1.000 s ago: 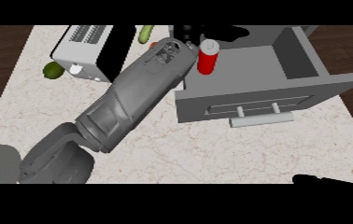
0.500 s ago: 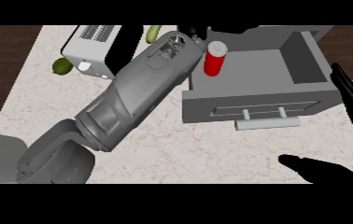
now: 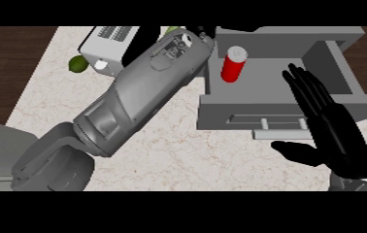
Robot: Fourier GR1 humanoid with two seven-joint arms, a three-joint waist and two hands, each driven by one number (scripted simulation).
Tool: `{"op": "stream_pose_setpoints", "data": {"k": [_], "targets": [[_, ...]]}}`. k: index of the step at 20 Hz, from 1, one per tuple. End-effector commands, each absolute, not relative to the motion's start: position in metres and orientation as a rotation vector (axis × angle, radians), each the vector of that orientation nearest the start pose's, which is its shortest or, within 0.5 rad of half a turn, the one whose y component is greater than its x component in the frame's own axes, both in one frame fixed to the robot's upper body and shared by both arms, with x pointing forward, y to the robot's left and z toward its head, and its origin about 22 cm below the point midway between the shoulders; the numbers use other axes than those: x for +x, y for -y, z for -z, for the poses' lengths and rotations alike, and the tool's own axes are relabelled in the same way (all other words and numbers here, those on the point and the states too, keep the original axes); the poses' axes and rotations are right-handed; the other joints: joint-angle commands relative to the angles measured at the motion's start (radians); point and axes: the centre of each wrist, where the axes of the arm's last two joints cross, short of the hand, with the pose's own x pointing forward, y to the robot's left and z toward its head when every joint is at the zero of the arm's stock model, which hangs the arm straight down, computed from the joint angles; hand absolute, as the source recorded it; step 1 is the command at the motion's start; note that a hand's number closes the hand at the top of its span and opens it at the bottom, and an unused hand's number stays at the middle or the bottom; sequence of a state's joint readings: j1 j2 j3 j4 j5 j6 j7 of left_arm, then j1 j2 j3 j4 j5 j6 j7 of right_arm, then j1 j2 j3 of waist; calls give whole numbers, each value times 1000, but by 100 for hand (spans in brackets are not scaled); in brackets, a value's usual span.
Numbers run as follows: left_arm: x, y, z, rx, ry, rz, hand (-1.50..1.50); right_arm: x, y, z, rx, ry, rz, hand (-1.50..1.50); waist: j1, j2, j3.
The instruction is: Pick up the can, place it into the drawer and close the drawer
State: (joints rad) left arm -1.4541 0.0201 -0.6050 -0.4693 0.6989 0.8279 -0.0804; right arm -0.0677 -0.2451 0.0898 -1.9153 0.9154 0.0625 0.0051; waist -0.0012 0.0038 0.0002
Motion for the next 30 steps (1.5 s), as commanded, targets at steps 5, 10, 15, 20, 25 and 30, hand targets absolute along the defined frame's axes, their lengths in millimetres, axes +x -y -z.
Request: {"op": "stream_pose_setpoints", "data": {"k": [5, 10, 15, 20, 25, 30], "targets": [[418, -6, -187, 227, 1779, 47, -150, 270, 222, -56, -1018, 1728, -922, -150, 25, -9, 0], [417, -32, -199, 231, 1783, 21, -150, 300, 240, -31, -1069, 1656, -904, -150, 36, -10, 0], [418, -56, -209, 224, 1775, 46, -150, 316, 219, 5, -1106, 1628, -946, -150, 54, -6, 1], [415, -75, -225, 231, 1773, 38, -150, 346, 238, -6, -1188, 1589, -950, -150, 62, -5, 1], [412, -96, -211, 255, 1746, 51, -150, 366, 214, -8, -1250, 1631, -947, -150, 53, -1, 1], [401, -110, -207, 220, 1723, 35, -150, 384, 244, -6, -1321, 1656, -855, -150, 77, 7, 2]]}}
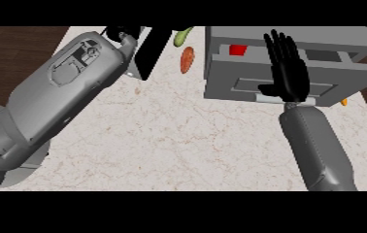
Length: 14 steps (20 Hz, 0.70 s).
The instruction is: Pick up the can, place it into the drawer and close the drawer
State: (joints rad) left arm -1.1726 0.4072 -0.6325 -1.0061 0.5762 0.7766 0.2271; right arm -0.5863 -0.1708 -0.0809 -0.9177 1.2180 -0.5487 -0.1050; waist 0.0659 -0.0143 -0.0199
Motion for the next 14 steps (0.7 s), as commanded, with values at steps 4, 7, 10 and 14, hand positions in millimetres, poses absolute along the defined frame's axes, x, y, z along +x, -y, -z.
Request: {"op": "stream_pose_setpoints", "data": {"k": [4, 7, 10, 14], "targets": [[390, -115, -207, 233, 1729, 78, -150, 409, 226, -24, -1333, 1677, -857, -150, 6, 23, 22], [388, -122, -201, 229, 1730, 85, -150, 424, 223, -34, -1362, 1653, -847, -150, 19, 32, 22], [379, -130, -201, 235, 1722, 78, -150, 432, 221, -40, -1354, 1658, -837, -150, 16, 29, 22], [376, -137, -176, 237, 1706, 91, -150, 450, 210, -73, -1393, 1684, -817, -150, 22, 39, 21]]}}
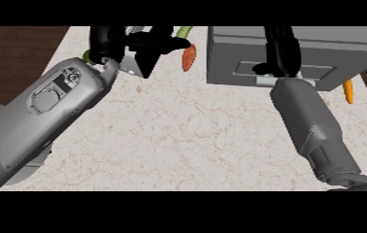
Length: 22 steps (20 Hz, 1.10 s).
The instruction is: Pick up the can, place it into the drawer and close the drawer
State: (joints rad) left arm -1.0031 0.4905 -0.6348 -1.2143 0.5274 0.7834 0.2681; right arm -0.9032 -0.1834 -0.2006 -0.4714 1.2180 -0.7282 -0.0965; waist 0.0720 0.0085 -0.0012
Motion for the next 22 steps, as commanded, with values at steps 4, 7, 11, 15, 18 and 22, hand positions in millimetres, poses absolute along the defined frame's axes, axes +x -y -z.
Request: {"op": "stream_pose_setpoints", "data": {"k": [4, 7, 11, 15, 18, 22], "targets": [[367, -143, -183, 253, 1745, 75, -150, 449, 211, -64, -1381, 1664, -827, -150, 18, 14, 3], [369, -150, -174, 248, 1731, 83, -150, 453, 215, -71, -1392, 1685, -788, -150, 27, 29, 4], [355, -146, -161, 220, 1732, 89, -150, 462, 203, -92, -1380, 1672, -776, -150, 41, 27, 3], [354, -145, -163, 223, 1744, 88, -150, 463, 195, -95, -1300, 1734, -767, -150, 34, 28, 5], [351, -155, -160, 210, 1731, 93, -150, 465, 189, -102, -1188, 1830, -675, -150, 27, 20, 6], [354, -158, -150, 244, 1718, 86, -150, 462, 158, -95, -1019, 1889, -545, -150, 11, 20, 6]]}}
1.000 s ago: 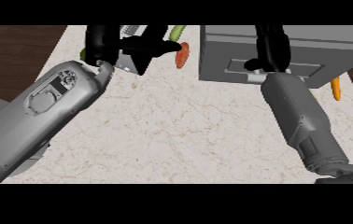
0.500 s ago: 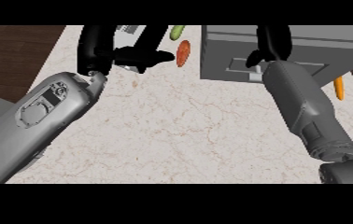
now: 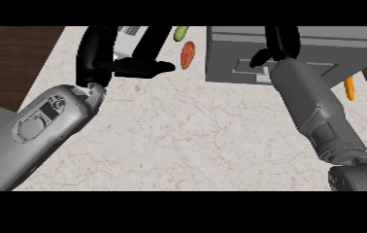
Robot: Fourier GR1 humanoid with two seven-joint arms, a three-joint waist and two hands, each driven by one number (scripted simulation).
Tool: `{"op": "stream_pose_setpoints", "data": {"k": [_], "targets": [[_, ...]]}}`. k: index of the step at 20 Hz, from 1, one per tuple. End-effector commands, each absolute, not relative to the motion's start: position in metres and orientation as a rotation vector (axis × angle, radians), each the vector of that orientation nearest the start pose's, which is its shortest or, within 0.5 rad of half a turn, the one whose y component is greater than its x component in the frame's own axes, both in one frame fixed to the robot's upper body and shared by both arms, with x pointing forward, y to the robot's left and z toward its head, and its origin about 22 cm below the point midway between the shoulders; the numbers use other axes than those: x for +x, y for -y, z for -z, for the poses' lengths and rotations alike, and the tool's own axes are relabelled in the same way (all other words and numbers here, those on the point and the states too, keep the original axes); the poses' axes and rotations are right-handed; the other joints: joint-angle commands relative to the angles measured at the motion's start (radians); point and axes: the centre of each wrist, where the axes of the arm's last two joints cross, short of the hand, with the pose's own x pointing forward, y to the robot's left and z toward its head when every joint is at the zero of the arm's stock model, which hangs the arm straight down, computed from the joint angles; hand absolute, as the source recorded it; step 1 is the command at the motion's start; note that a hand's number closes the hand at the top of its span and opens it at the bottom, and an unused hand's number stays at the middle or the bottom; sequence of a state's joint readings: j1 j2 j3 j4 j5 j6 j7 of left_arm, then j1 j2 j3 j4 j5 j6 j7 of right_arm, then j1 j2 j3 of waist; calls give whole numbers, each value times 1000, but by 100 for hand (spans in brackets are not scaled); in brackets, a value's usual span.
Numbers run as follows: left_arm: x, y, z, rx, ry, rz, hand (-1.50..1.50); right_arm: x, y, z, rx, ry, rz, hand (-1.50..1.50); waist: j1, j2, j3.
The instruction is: Pick up the can, place it into the drawer and close the drawer
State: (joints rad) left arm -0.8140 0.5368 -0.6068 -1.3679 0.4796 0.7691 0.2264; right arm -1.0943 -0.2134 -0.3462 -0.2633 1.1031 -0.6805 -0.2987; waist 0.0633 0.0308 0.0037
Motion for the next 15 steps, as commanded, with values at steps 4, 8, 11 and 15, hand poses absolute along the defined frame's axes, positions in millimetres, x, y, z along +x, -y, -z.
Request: {"op": "stream_pose_setpoints", "data": {"k": [4, 8, 11, 15], "targets": [[347, -169, -145, 246, 1717, 74, -150, 466, 175, -106, -908, 1934, -434, -150, 14, -10, 0], [353, -173, -157, 268, 1725, 56, -150, 468, 174, -111, -752, 1975, -285, -150, -9, -11, 1], [343, -180, -154, 256, 1726, 54, -150, 468, 182, -111, -631, 1955, -190, -150, -6, -18, -1], [338, -178, -143, 240, 1713, 41, -150, 471, 186, -120, -613, 1945, -171, -150, -12, -14, -2]]}}
